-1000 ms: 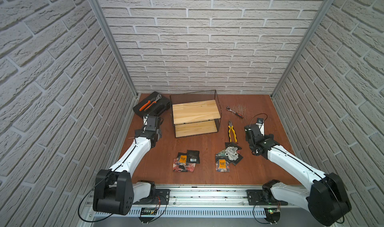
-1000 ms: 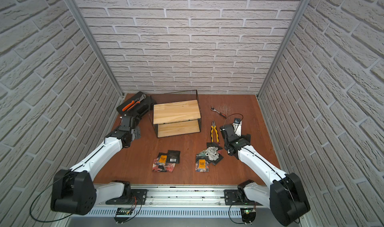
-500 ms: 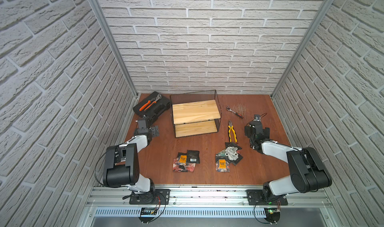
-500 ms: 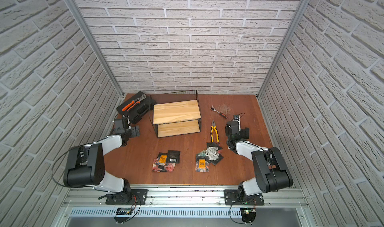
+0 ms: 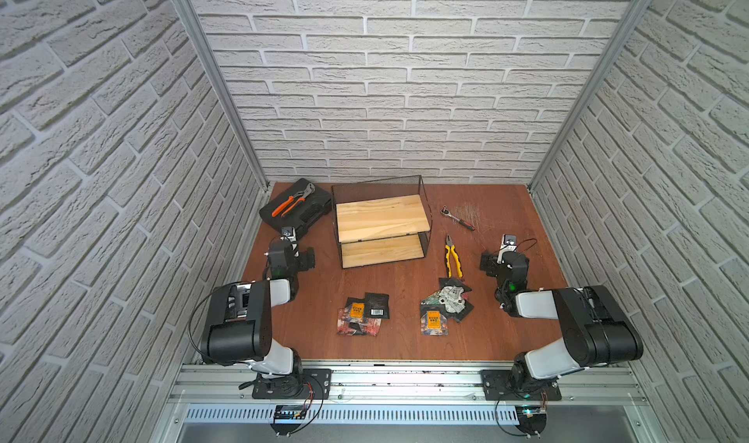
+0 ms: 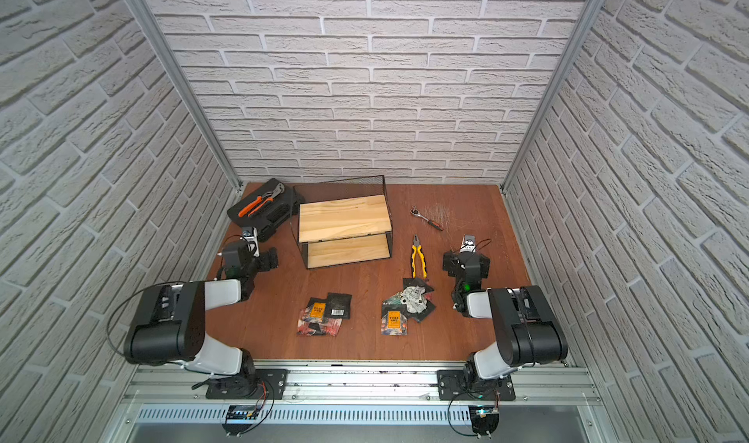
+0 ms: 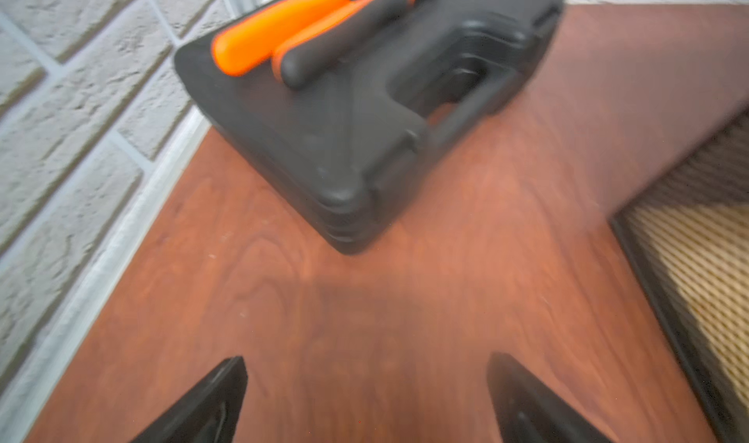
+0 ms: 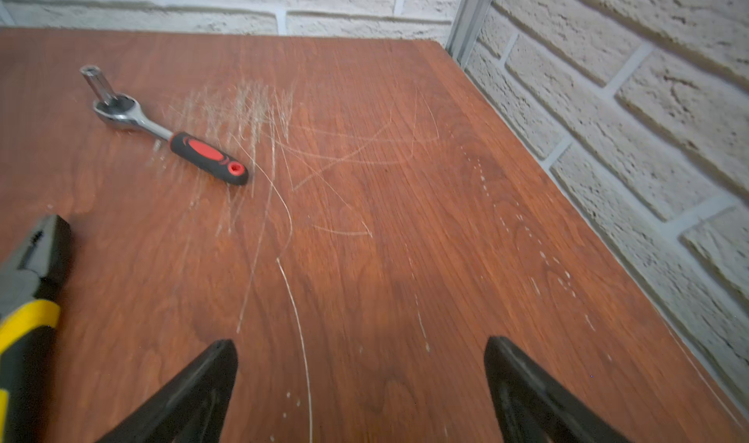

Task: Remove the tea bags from the shelf
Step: Reset both arms

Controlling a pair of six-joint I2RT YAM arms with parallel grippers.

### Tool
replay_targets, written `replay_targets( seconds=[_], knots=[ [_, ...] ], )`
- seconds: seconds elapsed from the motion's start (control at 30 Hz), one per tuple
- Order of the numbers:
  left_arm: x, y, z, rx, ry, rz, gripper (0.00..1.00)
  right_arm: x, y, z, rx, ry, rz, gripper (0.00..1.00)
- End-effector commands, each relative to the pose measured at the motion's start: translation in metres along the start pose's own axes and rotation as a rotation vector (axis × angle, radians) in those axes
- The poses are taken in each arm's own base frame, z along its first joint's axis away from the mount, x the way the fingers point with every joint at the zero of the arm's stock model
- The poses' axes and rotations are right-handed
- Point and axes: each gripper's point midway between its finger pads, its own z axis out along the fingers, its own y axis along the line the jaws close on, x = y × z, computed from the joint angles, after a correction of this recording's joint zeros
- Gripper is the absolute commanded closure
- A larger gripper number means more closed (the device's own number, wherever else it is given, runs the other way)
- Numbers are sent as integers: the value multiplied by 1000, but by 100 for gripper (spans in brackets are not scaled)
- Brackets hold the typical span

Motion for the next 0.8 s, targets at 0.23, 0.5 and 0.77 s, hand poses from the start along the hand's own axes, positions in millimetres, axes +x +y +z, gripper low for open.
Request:
replay_targets(
  seconds=[0.23,0.5,0.77],
  knots=[
    [-29,-2,-3,5,-164,33,2,-33,8,0,-32,-105,26,1],
    [-29,-1,-3,2,-161,34,2,-32,8,0,-32,-102,25,1],
    [-29,-2,-3,-1,-160,39,2,-32,8,0,-33,-100,25,1]
  ],
)
